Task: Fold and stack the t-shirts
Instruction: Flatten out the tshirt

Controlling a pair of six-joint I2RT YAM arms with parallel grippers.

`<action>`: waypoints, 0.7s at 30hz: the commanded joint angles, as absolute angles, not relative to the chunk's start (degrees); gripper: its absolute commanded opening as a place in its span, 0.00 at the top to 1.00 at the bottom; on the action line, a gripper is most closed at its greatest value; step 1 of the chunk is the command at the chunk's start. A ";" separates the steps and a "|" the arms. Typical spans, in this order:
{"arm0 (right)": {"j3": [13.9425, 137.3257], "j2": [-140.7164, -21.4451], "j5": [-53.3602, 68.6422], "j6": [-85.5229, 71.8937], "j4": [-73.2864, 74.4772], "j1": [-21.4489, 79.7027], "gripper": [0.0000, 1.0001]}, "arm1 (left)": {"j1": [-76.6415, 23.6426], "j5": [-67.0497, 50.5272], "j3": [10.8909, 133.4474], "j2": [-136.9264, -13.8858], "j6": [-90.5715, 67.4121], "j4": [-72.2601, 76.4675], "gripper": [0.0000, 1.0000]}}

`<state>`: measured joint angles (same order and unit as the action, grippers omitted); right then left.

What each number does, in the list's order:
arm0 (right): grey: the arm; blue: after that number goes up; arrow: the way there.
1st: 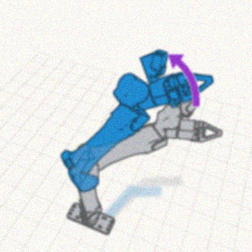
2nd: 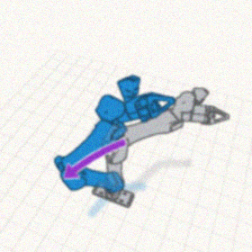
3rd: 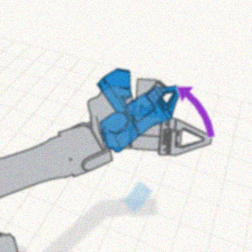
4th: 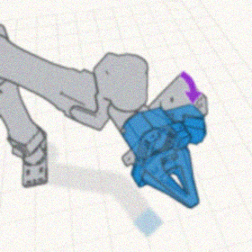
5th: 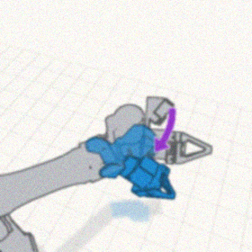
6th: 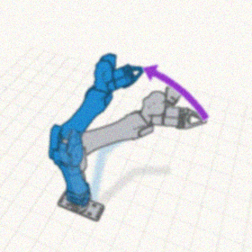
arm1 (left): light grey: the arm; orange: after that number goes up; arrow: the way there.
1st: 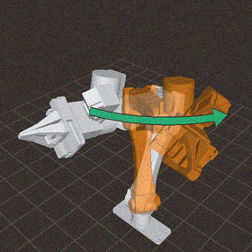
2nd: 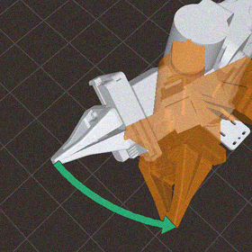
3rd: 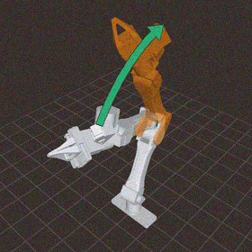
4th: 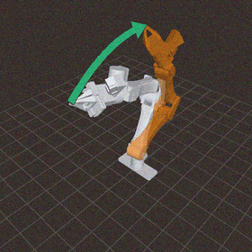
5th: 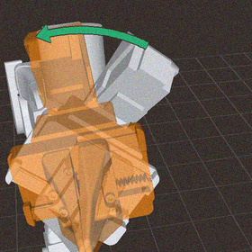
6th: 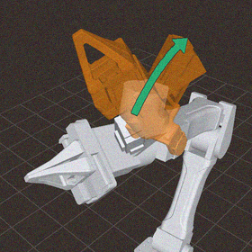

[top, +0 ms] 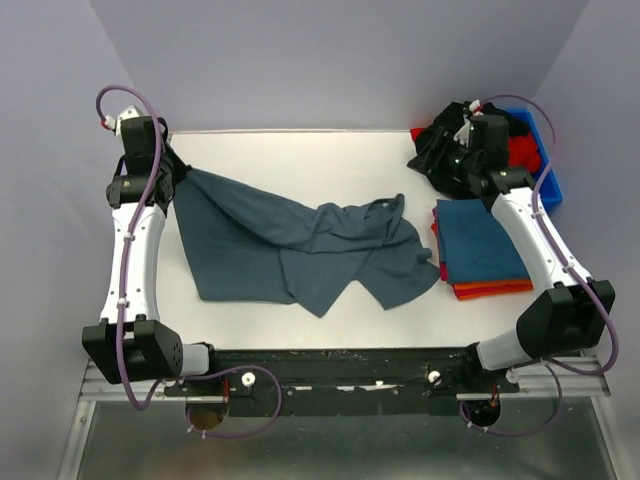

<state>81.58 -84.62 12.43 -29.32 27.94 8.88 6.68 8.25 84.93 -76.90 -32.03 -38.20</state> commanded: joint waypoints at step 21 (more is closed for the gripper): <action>51.23 -80.58 -4.02 -30.41 18.63 53.50 0.43 | 7.47 3.60 75.24 -74.09 -40.61 -22.59 1.00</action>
<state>48.29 -75.57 5.26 -30.06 17.85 46.33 6.96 5.26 75.72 -75.66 -40.16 -25.23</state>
